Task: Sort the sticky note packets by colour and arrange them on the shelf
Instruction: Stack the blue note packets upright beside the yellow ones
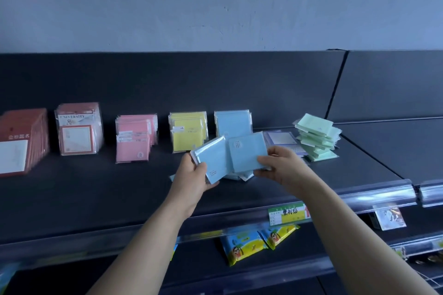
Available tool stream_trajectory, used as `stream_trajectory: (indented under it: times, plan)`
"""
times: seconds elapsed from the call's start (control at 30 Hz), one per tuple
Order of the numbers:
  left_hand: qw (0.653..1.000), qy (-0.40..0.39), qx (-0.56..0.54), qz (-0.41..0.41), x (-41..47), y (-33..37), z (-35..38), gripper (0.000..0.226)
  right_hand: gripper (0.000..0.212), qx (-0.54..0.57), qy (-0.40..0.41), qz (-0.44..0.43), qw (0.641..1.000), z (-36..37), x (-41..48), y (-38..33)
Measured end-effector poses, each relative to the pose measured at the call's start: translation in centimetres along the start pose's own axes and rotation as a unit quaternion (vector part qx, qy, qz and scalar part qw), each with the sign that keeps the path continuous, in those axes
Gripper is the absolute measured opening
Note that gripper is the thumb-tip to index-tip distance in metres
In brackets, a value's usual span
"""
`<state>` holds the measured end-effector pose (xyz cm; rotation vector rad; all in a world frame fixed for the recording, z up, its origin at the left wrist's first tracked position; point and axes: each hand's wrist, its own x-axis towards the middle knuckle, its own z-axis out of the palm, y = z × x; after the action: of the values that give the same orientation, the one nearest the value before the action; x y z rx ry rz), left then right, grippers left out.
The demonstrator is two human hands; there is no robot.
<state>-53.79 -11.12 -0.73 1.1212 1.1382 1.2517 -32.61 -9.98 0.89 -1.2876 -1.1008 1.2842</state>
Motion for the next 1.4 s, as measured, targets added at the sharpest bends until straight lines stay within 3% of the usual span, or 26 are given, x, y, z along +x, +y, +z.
stream_trajectory:
  times: [0.13, 0.23, 0.33, 0.5, 0.63, 0.73, 0.8, 0.9, 1.13, 1.4]
  plan:
    - [0.999, 0.015, 0.036, 0.015, 0.2, 0.2, -0.2, 0.028, 0.008, -0.025, -0.002, -0.037, 0.999, 0.5, 0.1, -0.1]
    - [0.998, 0.032, 0.055, 0.02, 0.5, 0.9, -1.2, 0.019, 0.011, -0.02, -0.051, -0.067, 0.996, -0.2, 0.1, -0.8]
    - [0.997, -0.022, 0.073, 0.021, 0.3, 1.9, -1.1, 0.021, 0.011, -0.087, -0.075, -0.078, 0.99, -0.2, 0.5, -1.2]
    - [0.994, -0.092, 0.05, 0.021, 0.4, 2.2, 1.0, 0.021, 0.018, -0.14, -0.015, -0.099, 0.985, 1.2, 1.9, -1.8]
    - [0.996, -0.072, 0.048, 0.037, 1.8, 1.6, 2.1, 0.031, 0.035, -0.136, 0.017, -0.105, 0.985, 1.4, 3.3, -2.1]
    - [0.998, -0.04, 0.034, 0.037, 3.6, 1.9, 3.1, 0.026, 0.027, -0.15, -0.038, -0.109, 0.982, 0.6, 5.0, -2.3]
    - [0.996, -0.022, 0.072, 0.052, 5.1, 2.4, 3.8, 0.022, 0.023, -0.128, -0.078, -0.132, 0.98, 0.0, 6.2, -2.8]
    - [0.977, 0.0, 0.195, 0.09, 7.5, 3.3, 4.7, 0.016, 0.023, -0.13, -0.049, -0.161, 0.977, -0.5, 8.5, -3.9]
    - [0.935, 0.031, 0.346, 0.076, 13.9, 3.2, 5.6, 0.018, 0.011, -0.275, 0.038, -0.172, 0.945, -0.9, 14.6, -3.9]
    - [0.926, 0.062, 0.368, 0.048, 16.8, 0.0, 5.2, 0.025, 0.012, -0.408, 0.014, -0.113, 0.906, -0.9, 17.4, -2.2]
